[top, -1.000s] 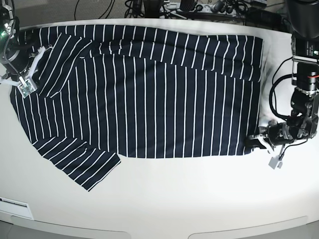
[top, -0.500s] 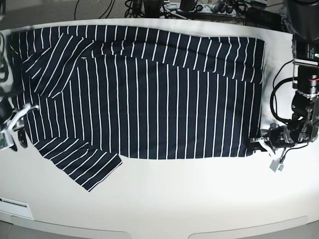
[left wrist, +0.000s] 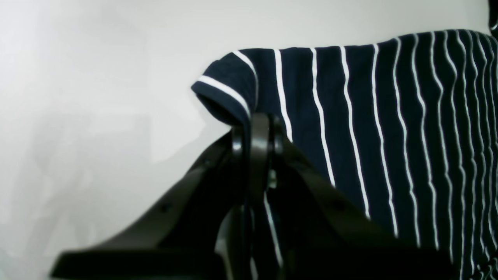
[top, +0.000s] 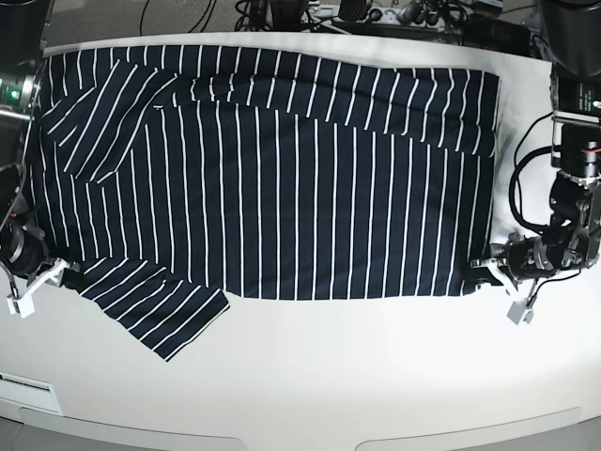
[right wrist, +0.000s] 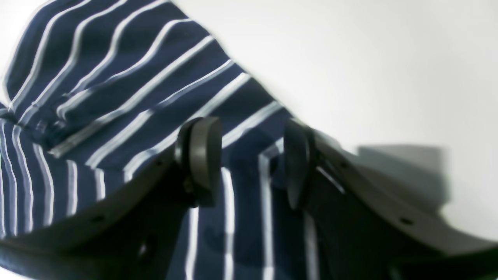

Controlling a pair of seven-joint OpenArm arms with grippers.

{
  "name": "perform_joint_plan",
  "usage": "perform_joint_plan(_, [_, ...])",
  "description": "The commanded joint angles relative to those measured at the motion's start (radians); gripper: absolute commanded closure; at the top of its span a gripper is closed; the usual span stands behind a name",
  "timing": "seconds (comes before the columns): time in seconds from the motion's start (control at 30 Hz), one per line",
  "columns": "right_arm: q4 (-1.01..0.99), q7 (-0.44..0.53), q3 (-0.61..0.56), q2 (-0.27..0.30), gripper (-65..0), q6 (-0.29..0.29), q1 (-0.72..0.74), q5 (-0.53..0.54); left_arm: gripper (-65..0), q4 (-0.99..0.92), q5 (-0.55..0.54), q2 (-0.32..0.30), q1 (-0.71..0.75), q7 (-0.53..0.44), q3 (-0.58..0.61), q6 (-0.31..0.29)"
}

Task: Fold the T-shirt properly
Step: 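Release and move both grippers to the shirt's hem corners, then grasp the hem corners and fold the hem toward the collar with both grippers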

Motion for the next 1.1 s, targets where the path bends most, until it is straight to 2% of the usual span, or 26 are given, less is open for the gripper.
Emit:
perform_joint_plan(0.0, [-0.019,0.028,0.006,0.021,-28.9,0.004,0.054,0.014,0.0,0.013,-0.017,-0.016,-0.032,-0.014,-0.006,-0.004])
perform_joint_plan(0.13, [-0.095,0.060,0.006,0.009,-28.9,0.003,0.096,-0.003,0.0,0.013,-0.017,-0.017,-0.022,-0.004,-0.006,-0.001])
perform_joint_plan(0.27, [-0.095,0.115,0.006,0.010,-28.9,-0.031,0.095,-0.120,0.0,0.013,-0.017,-0.016,-0.013,-0.001,-0.006,-0.002])
perform_joint_plan(0.5, [-0.095,0.138,0.006,-0.002,-28.9,-0.045,0.040,-0.126,0.0,0.013,-0.017,-0.016,-0.014,0.000,-0.006,-0.001])
perform_joint_plan(0.7, [-0.095,0.137,0.006,-0.016,-28.9,0.075,0.005,-0.061,0.0,0.013,-0.017,-0.016,-0.014,0.002,-0.006,-0.001])
perform_joint_plan(0.83, [-0.094,0.136,0.006,-0.016,-28.7,0.140,0.023,-0.060,0.0,0.013,-0.016,-0.016,-0.014,0.003,-0.006,-0.002])
perform_joint_plan(0.87, [-0.094,0.137,0.006,-0.015,-27.4,0.140,0.025,-0.051,0.0,0.013,-0.017,-0.016,-0.014,0.003,-0.006,-0.002])
perform_joint_plan(0.9, [-0.093,0.135,0.006,-0.015,-23.1,0.140,0.031,-0.033,0.0,0.013,-0.016,-0.017,-0.014,0.003,-0.006,-0.005])
perform_joint_plan(1.0, [-0.093,0.113,0.006,-0.013,-0.7,0.140,0.036,0.015,0.0,0.013,-0.016,-0.016,-0.017,0.002,-0.006,-0.005])
perform_joint_plan(1.07, [-0.088,0.109,0.006,-0.007,0.0,0.140,0.035,0.044,0.0,0.013,-0.016,-0.016,-0.020,0.001,-0.006,-0.017])
